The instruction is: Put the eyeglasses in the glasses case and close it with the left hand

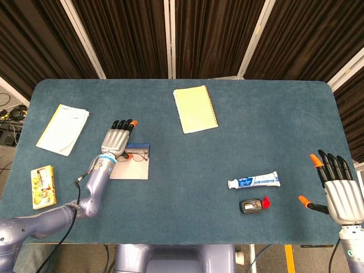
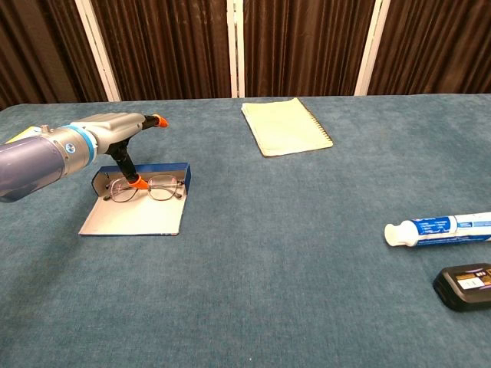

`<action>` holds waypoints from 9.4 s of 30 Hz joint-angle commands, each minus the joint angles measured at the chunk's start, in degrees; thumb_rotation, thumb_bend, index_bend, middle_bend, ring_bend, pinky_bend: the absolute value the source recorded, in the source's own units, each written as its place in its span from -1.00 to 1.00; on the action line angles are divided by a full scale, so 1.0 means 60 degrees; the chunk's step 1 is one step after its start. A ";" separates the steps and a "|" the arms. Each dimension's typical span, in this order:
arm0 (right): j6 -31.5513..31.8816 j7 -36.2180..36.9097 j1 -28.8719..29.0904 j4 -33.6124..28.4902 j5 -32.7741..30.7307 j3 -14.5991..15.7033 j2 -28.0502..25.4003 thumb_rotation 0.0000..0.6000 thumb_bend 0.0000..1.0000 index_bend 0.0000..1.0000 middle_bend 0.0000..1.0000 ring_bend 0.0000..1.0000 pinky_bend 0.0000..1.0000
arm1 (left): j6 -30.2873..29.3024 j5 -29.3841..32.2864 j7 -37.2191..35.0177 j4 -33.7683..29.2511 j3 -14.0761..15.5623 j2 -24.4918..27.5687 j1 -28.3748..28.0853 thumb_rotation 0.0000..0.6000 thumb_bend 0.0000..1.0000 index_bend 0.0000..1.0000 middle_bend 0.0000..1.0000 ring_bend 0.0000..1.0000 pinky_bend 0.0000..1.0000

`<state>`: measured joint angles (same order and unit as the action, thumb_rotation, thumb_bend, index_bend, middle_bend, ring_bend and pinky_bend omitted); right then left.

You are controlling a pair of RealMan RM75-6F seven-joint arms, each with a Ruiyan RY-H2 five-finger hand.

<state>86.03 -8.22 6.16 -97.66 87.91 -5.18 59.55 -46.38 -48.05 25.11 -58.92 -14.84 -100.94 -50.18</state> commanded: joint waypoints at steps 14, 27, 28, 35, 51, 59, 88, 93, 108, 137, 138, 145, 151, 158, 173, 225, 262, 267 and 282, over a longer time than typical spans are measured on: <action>-0.0039 0.0007 0.0015 0.0006 -0.0037 0.0013 0.0008 1.00 -1.00 -1.00 -1.00 -1.00 -1.00 | -0.0033 -0.0950 -0.0986 0.0791 0.0069 -0.0239 -0.0006 1.00 -0.74 -1.00 -1.00 -1.00 -1.00; 0.0010 -0.0052 0.0000 -0.0025 0.0032 0.0045 0.0014 1.00 -1.00 -1.00 -1.00 -1.00 -1.00 | -0.0008 -0.0789 -0.0641 -0.0681 0.0567 0.0798 0.0621 1.00 -0.74 -1.00 -1.00 -1.00 -1.00; 0.0015 -0.0058 -0.0002 -0.0027 0.0034 0.0047 0.0014 1.00 -1.00 -1.00 -1.00 -1.00 -1.00 | 0.0021 -0.0768 -0.0655 -0.0661 0.0574 0.0791 0.0627 1.00 -0.74 -1.00 -1.00 -1.00 -1.00; 0.0055 -0.0089 -0.0016 -0.0036 0.0043 0.0045 0.0016 1.00 -1.00 -1.00 -1.00 -1.00 -1.00 | 0.0197 -0.0794 -0.0917 -0.0215 0.0558 0.0588 0.0606 1.00 -0.74 -1.00 -1.00 -1.00 -1.00; -0.0039 -0.0099 0.0020 0.0004 -0.0056 0.0028 0.0041 1.00 -1.00 -1.00 -1.00 -1.00 -1.00 | 0.0358 -0.1160 -0.1560 0.1000 0.0309 0.0130 0.0380 1.00 -0.73 -1.00 -1.00 -1.00 -1.00; -0.0063 -0.0098 0.0026 0.0004 -0.0022 0.0058 0.0047 1.00 -1.00 -1.00 -1.00 -1.00 -1.00 | -0.0160 -0.1787 -0.2192 0.0060 0.0492 0.0768 0.0894 1.00 -0.73 -1.00 -1.00 -1.00 -1.00; -0.0043 0.0117 -0.0001 0.0013 0.0001 0.0087 -0.0035 1.00 -1.00 -1.00 -1.00 -1.00 -1.00 | -0.1596 -0.4710 -0.2725 -0.2213 0.2245 0.1365 0.2273 1.00 -0.42 -0.46 -1.00 -1.00 -1.00; -0.0024 0.0154 -0.0011 0.0012 0.0008 0.0087 -0.0055 1.00 -1.00 -1.00 -1.00 -1.00 -1.00 | -0.1611 -0.4795 -0.2736 -0.2171 0.2289 0.1282 0.2330 1.00 -0.42 -0.46 -1.00 -1.00 -1.00; -0.0026 0.0152 -0.0012 0.0006 0.0027 0.0096 -0.0063 1.00 -1.00 -1.00 -1.00 -1.00 -1.00 | -0.1425 -0.4596 -0.2791 -0.1520 0.2019 0.0826 0.2343 1.00 -0.42 -0.46 -1.00 -1.00 -1.00; -0.0072 0.0106 0.0011 0.0035 0.0002 0.0096 -0.0027 1.00 -1.00 -1.00 -1.00 -1.00 -1.00 | -0.1200 -0.4670 -0.3120 -0.0979 0.1894 0.0555 0.2396 1.00 -0.08 -0.45 -1.00 -1.00 -1.00; -0.0070 0.0108 0.0011 0.0036 0.0003 0.0096 -0.0027 1.00 -1.00 -1.00 -1.00 -1.00 -1.00 | -0.1200 -0.4669 -0.3124 -0.0982 0.1880 0.0561 0.2392 1.00 -0.08 -0.45 -1.00 -1.00 -1.00; -0.0084 0.0119 0.0018 0.0054 -0.0014 0.0091 -0.0020 1.00 -1.00 -1.00 -1.00 -1.00 -1.00 | -0.1172 -0.4603 -0.3114 -0.1018 0.1753 0.0588 0.2352 1.00 -0.07 -0.44 -1.00 -1.00 -1.00; -0.0109 0.0098 0.0023 0.0063 -0.0038 0.0094 -0.0006 1.00 -1.00 -1.00 -1.00 -1.00 -1.00 | -0.1072 -0.4534 -0.3123 -0.0985 0.1704 0.0580 0.2319 1.00 -0.02 -0.43 -1.00 -1.00 -1.00; -0.0122 0.0075 0.0024 0.0069 -0.0063 0.0092 0.0002 1.00 -1.00 -1.00 -1.00 -1.00 -1.00 | -0.1119 -0.4551 -0.3144 -0.0957 0.1629 0.0600 0.2288 1.00 0.06 -0.43 -1.00 -1.00 -1.00; -0.0172 0.0061 0.0031 0.0093 -0.0134 0.0089 0.0010 1.00 -1.00 -1.00 -1.00 -1.00 -1.00 | -0.0854 -0.4122 -0.2902 -0.0770 0.1117 0.0644 0.1917 1.00 0.05 -0.41 -1.00 -1.00 -1.00; -0.0228 -0.0043 0.0067 0.0094 -0.0121 0.0118 0.0073 1.00 -1.00 -1.00 -1.00 -1.00 -1.00 | -0.0555 -0.1620 -0.0378 -0.4697 0.1403 0.2683 0.1758 1.00 0.10 0.32 -1.00 -1.00 -1.00; -0.0290 -0.0185 0.0085 0.0101 -0.0213 0.0114 0.0135 1.00 -1.00 -1.00 -1.00 -1.00 -1.00 | 0.0354 -0.3313 -0.2451 -0.3165 0.1728 0.2596 0.1335 1.00 -0.65 -0.98 -1.00 -1.00 -1.00; -0.0320 -0.0163 0.0096 0.0125 -0.0257 0.0101 0.0136 1.00 -1.00 -1.00 -1.00 -1.00 -1.00 | 0.0313 -0.3353 -0.2489 -0.2780 0.1685 0.2229 0.1270 1.00 -0.63 -0.85 -1.00 -1.00 -0.96; -0.0325 -0.0087 0.0099 0.0132 -0.0263 0.0101 0.0119 1.00 -1.00 -1.00 -1.00 -1.00 -1.00 | 0.0406 -0.3177 -0.2350 -0.2482 0.1668 0.2005 0.1181 1.00 -0.54 -0.16 -0.55 -0.64 -0.41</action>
<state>84.08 -8.75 6.75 -96.87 86.33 -4.58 60.26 -43.91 -67.19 10.94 -73.78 -4.82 -88.89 -43.09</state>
